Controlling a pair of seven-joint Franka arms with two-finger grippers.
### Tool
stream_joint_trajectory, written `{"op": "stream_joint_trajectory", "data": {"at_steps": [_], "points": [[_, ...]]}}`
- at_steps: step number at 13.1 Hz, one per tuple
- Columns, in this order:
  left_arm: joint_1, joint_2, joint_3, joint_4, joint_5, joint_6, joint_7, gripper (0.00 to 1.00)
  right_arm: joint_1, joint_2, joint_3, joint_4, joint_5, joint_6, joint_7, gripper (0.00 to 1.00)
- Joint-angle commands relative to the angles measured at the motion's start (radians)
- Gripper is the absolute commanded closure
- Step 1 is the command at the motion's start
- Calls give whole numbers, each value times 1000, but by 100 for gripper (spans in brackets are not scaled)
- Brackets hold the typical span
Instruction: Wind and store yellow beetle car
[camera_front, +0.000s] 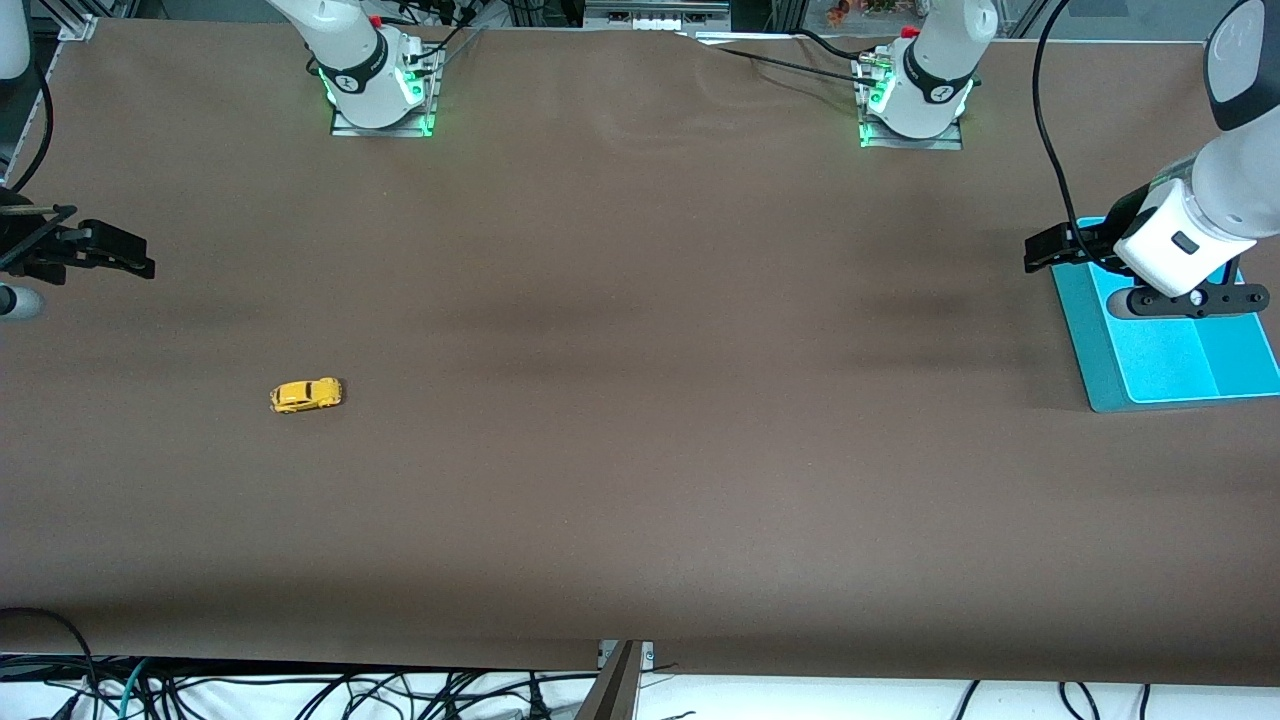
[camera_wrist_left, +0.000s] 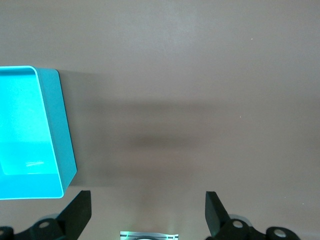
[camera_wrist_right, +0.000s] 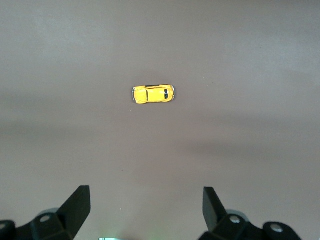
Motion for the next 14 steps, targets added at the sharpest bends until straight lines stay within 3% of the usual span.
{"op": "stream_joint_trajectory", "data": {"at_steps": [1, 14], "points": [[12, 7, -6, 22, -16, -19, 14, 0, -12, -8, 13, -8, -6, 2, -1, 1], [14, 9, -6, 21, -16, -18, 14, 0, -10, -6, 13, -10, -6, 5, 9, 1]]}}
